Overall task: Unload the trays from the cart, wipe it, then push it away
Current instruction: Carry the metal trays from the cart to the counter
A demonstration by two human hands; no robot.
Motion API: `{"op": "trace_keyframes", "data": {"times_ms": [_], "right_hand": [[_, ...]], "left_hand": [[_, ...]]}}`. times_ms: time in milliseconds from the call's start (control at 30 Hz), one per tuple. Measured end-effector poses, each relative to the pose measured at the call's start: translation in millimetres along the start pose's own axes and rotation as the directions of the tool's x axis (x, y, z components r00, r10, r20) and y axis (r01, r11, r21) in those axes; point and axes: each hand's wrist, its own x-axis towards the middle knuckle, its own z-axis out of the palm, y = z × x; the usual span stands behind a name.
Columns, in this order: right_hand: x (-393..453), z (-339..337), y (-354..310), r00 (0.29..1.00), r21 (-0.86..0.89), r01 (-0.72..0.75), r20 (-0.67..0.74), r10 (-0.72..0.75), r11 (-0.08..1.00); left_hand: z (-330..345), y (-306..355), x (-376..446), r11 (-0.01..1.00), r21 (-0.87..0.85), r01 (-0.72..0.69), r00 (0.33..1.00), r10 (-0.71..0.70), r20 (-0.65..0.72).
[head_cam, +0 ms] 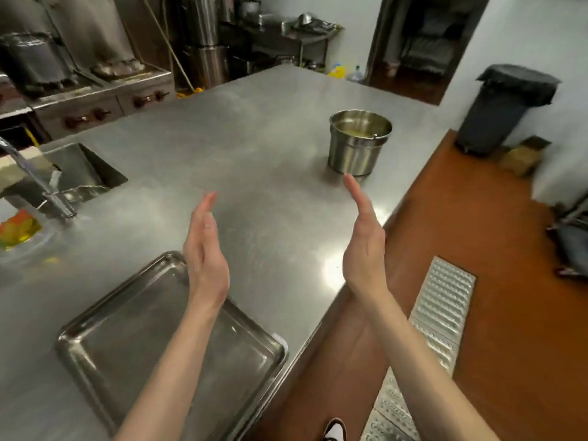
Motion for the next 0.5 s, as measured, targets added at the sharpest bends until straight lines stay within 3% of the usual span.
{"op": "trace_keyframes", "data": {"times_ms": [233, 500], "right_hand": [[-36.9, -123.1, 6.0, 0.949, -0.123, -0.109, -0.307, 0.066, 0.986], [-100.2, -275.2, 14.5, 0.809, -0.280, -0.225, -0.588, 0.018, 0.933]], "left_hand": [[131.4, 12.9, -30.9, 0.988, -0.154, 0.012, 0.972, 0.025, 0.234], [281.5, 50.8, -105.2, 0.958, -0.276, 0.081, 0.823, 0.092, 0.561]]}}
